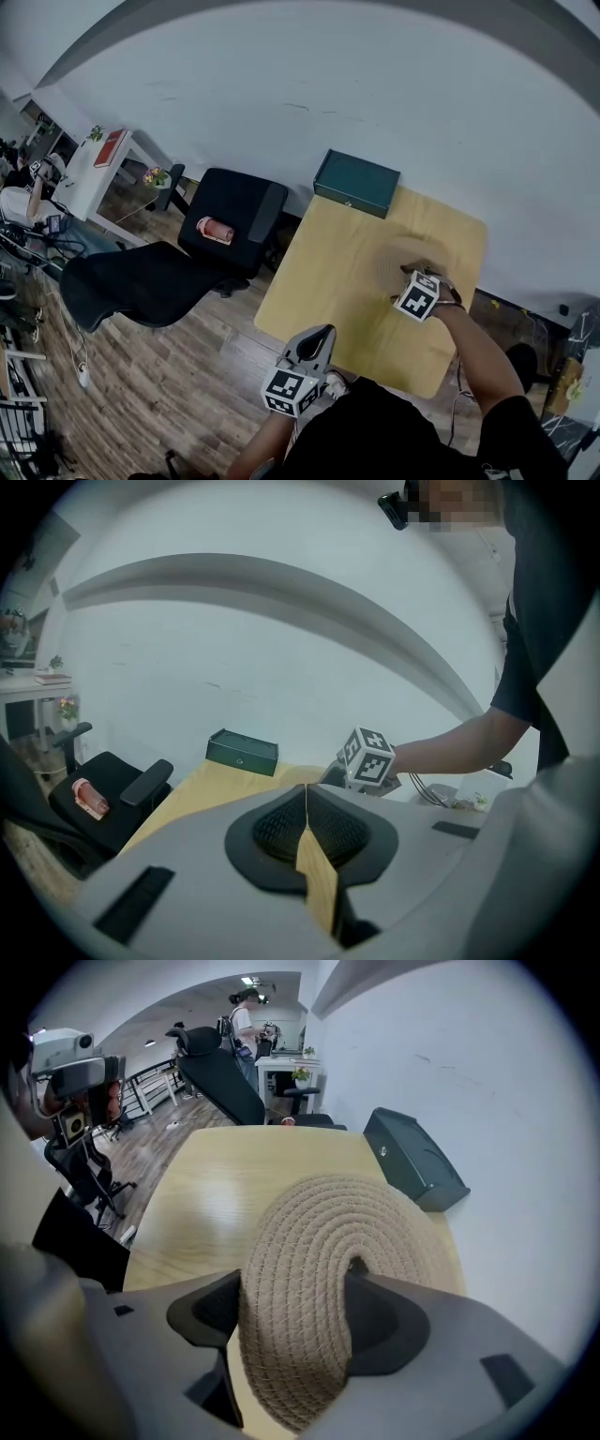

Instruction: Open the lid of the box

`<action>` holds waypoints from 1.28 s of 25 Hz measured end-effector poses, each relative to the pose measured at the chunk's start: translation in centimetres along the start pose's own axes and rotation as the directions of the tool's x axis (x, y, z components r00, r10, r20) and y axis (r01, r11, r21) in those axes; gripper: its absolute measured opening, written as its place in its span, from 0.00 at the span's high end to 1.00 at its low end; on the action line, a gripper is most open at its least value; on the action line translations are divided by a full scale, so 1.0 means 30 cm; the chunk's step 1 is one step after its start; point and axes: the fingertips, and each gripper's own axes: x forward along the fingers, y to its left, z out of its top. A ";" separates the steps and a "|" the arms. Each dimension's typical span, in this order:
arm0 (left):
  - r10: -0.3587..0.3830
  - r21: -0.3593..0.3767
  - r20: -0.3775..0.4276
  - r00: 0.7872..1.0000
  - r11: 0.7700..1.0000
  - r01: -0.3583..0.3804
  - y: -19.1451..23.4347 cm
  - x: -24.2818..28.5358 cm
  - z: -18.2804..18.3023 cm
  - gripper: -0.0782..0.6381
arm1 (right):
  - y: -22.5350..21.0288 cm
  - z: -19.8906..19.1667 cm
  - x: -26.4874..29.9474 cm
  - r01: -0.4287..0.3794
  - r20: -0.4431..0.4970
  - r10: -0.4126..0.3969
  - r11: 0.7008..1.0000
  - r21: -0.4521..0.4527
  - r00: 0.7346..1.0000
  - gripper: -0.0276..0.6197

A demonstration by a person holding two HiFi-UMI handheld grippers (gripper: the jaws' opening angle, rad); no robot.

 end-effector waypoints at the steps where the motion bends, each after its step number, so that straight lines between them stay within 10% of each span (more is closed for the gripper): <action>1: -0.002 0.002 0.000 1.000 1.000 0.002 -0.002 -0.003 -0.001 0.86 | -0.001 0.001 -0.007 0.005 0.006 -0.005 1.000 0.004 1.000 0.42; 18: -0.008 -0.001 0.019 1.000 1.000 0.008 -0.041 -0.095 -0.014 0.86 | 0.205 0.060 -0.233 0.081 0.081 -0.077 0.996 -0.047 0.994 0.42; 32: 0.007 0.000 0.024 1.000 1.000 -0.007 -0.083 -0.194 -0.050 0.86 | 0.502 -0.032 -0.245 -0.010 0.095 0.015 0.999 -0.050 0.995 0.42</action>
